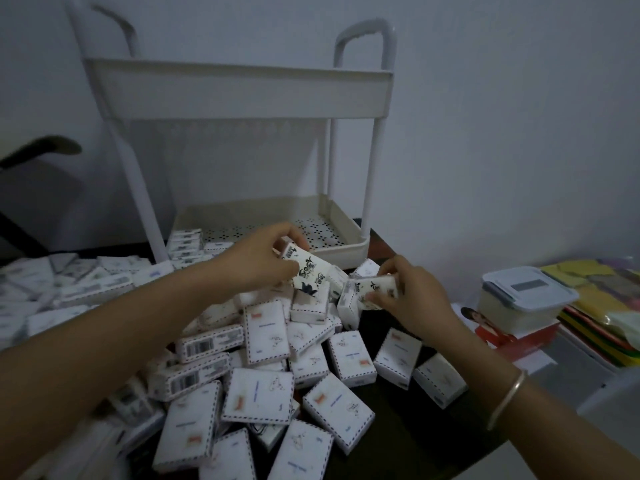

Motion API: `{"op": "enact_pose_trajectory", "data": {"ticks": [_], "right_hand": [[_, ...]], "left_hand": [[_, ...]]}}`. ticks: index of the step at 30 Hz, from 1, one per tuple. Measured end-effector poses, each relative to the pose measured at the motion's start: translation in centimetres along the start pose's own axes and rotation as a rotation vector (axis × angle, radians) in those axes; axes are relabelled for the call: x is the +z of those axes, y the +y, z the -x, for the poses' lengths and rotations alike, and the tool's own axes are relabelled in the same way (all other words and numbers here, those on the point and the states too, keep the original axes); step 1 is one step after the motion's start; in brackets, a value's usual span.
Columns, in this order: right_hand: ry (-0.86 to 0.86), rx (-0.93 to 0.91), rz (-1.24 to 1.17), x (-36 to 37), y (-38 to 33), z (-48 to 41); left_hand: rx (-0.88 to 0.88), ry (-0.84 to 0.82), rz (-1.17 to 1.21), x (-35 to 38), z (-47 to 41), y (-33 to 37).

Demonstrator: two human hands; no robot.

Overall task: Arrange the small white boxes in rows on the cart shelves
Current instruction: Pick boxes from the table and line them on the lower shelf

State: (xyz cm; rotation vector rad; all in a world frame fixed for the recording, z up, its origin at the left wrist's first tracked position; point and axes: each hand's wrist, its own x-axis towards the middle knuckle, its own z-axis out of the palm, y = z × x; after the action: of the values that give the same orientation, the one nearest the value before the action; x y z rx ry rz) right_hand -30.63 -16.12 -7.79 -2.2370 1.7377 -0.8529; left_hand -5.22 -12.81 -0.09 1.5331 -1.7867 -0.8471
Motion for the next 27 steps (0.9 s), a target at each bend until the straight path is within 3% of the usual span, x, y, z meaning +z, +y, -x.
{"op": "enact_pose_trajectory", "data": {"ticks": [4, 11, 14, 18, 22, 27], "right_hand": [[0.054, -0.055, -0.172, -0.7, -2.0, -0.6], [-0.063, -0.175, -0.368, 0.7, -8.2, -3.6], [-0.105, -0.271, -0.358, 2.2, -11.5, -5.6], [-0.141, -0.292, -0.369, 4.1, -14.2, -9.2], [-0.203, -0.247, -0.38, 6.2, -15.6, -13.1], [-0.222, -0.249, -0.387, 8.9, -16.8, -16.5]], "left_hand": [[-0.112, 0.075, 0.111, -2.1, -0.9, -0.9], [-0.246, 0.194, 0.417, -6.3, -2.9, -2.2], [-0.242, 0.197, 0.429, -8.2, -4.1, -2.2], [-0.112, 0.306, 0.089, -10.8, -6.5, -2.4], [0.047, 0.283, -0.747, -13.5, -8.7, -2.6], [-0.077, 0.042, -0.918, -14.8, -11.5, -3.4]]}}
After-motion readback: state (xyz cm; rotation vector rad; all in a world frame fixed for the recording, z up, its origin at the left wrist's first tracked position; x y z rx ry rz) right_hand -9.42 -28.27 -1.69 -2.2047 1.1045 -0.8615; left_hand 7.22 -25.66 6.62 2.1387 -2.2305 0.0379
